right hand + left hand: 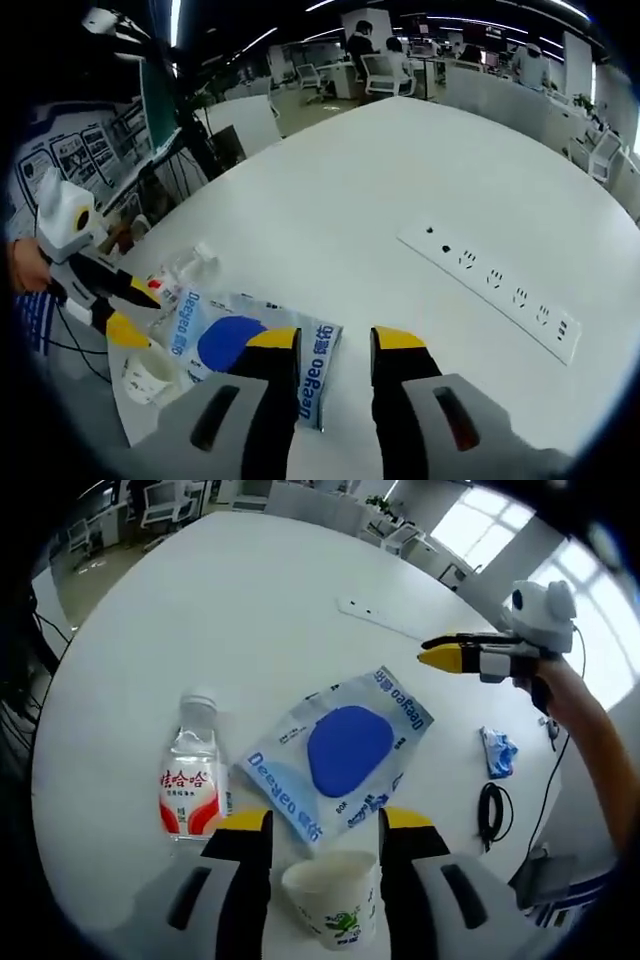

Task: Arrange the tabletop items into an orderly group along one side of the table until the central work area is clear of visible clutter.

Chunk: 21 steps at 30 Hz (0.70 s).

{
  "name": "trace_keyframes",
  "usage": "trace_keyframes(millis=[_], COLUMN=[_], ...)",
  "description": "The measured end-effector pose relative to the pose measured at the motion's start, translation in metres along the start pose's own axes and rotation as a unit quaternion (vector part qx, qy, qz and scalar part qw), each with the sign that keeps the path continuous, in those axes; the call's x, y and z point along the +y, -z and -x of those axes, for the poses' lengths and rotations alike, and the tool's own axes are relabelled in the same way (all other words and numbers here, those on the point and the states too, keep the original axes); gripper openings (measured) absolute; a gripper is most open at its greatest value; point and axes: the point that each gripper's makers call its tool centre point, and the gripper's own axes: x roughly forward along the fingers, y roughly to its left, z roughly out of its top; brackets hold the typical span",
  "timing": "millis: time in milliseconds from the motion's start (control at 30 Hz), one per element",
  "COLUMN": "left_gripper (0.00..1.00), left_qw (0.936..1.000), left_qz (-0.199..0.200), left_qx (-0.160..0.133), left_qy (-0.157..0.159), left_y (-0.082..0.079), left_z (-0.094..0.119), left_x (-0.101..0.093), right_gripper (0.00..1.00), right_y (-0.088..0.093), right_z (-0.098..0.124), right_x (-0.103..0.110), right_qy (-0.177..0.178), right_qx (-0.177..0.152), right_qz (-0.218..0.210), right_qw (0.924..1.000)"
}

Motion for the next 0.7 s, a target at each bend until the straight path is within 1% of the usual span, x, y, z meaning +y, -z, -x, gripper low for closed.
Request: trace_keyframes(millis=[133, 300, 467, 700], left_gripper=[0.39, 0.38, 0.35, 0.32], left_qw=[1.0000, 0.9998, 0.9992, 0.9988], left_qz=[0.002, 0.004, 0.013, 0.017], left_qx=[0.005, 0.011, 0.027, 0.036], left_qy=[-0.004, -0.016, -0.026, -0.029], left_y=[0.002, 0.005, 0.011, 0.012], left_z=[-0.003, -0.008, -0.015, -0.022], left_x=[0.002, 0.008, 0.014, 0.014], right_gripper=[0.25, 0.24, 0.22, 0.20], right_y=[0.003, 0.004, 0.008, 0.012], right_z=[-0.005, -0.011, -0.016, -0.022], right_x=[-0.002, -0.002, -0.002, -0.004], right_qy=[-0.002, -0.005, -0.007, -0.007], right_qx=[0.003, 0.004, 0.011, 0.019], right_qz=[-0.001, -0.006, -0.011, -0.021], right_qw=[1.0000, 1.0000, 0.9999, 0.9996])
